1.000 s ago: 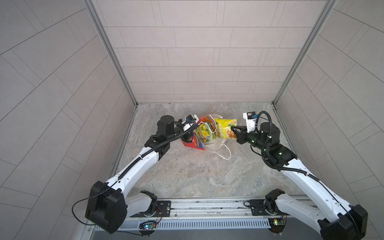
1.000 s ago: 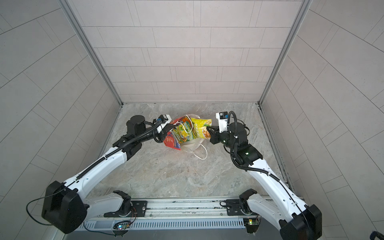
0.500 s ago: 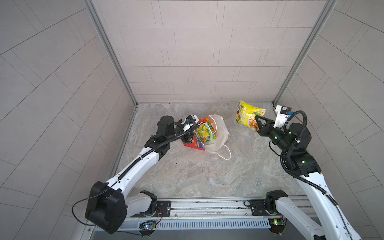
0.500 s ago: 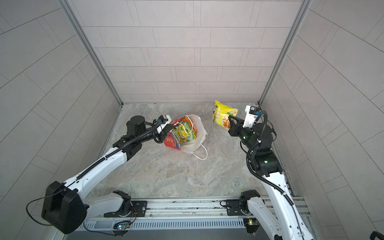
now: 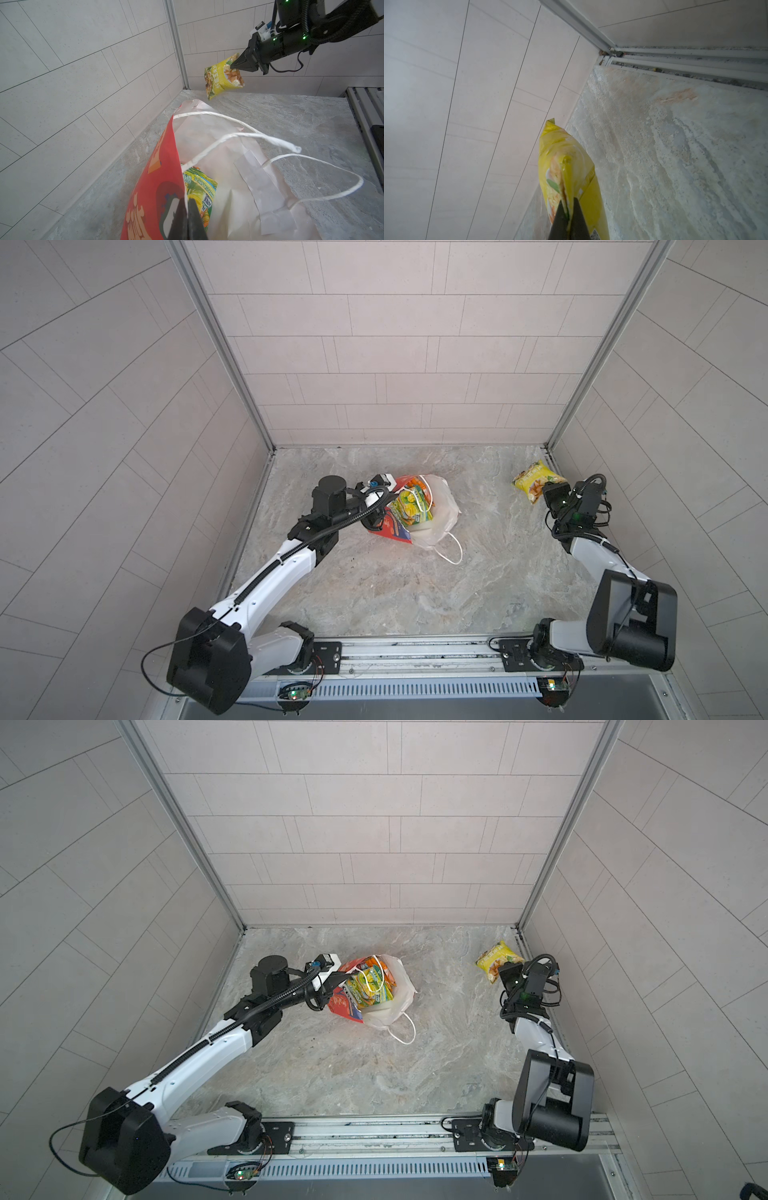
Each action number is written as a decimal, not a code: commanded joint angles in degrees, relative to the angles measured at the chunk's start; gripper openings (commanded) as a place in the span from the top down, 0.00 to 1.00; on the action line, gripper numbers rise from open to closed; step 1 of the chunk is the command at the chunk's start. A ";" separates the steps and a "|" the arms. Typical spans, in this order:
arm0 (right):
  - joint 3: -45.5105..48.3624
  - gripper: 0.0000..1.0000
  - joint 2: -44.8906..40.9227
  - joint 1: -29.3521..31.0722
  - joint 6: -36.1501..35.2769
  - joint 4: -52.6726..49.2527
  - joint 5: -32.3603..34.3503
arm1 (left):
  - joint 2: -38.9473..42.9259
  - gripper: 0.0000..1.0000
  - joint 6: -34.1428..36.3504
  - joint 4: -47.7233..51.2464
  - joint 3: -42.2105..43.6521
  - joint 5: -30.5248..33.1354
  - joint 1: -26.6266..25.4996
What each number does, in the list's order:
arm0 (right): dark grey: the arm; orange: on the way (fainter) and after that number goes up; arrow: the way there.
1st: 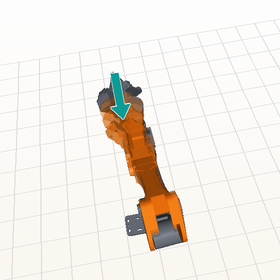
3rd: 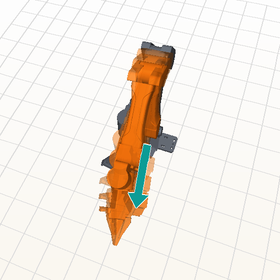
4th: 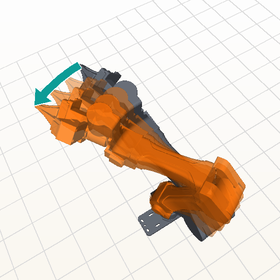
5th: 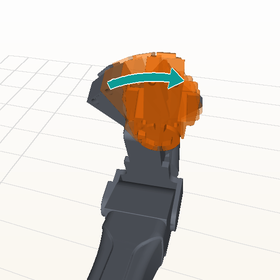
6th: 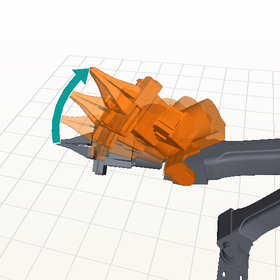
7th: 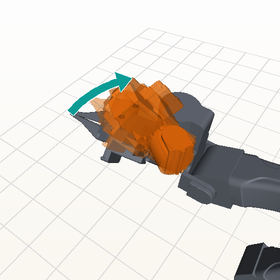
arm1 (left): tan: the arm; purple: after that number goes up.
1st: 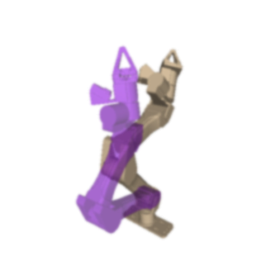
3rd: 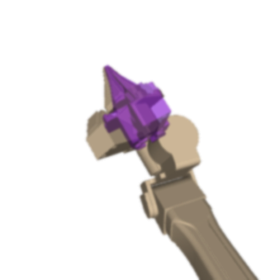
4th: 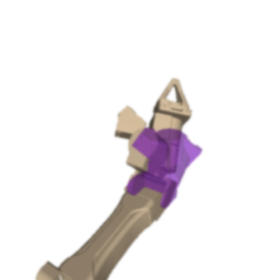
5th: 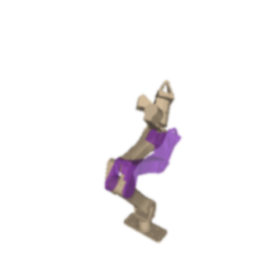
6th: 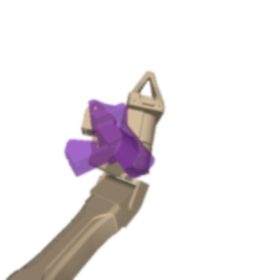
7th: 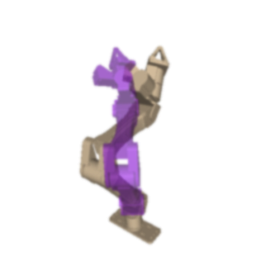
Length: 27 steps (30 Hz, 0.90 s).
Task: Take the snacks out of the paper bag
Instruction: 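Pull the yellow chip packet out of the bag with the right gripper, then lower the yellow packet onto the table away from the bag and release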
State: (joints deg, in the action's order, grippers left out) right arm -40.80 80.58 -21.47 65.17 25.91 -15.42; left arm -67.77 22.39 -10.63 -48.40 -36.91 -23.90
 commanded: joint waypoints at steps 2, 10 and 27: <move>-1.30 1.00 8.49 -1.55 7.65 12.87 2.51 | 2.36 1.00 0.75 -3.30 0.50 -1.85 -0.17; -0.08 0.94 22.70 -1.30 16.49 27.22 6.06 | 2.18 1.00 1.42 -2.81 0.30 -1.70 -0.18; 0.00 0.63 30.07 0.07 21.32 30.82 8.18 | 1.58 1.00 0.90 -3.08 0.02 -1.86 -0.18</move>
State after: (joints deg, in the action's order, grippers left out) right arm -40.95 111.11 -21.52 84.38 56.34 -8.67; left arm -67.11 22.94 -10.22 -48.07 -36.95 -23.90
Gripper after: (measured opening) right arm 0.360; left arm 0.054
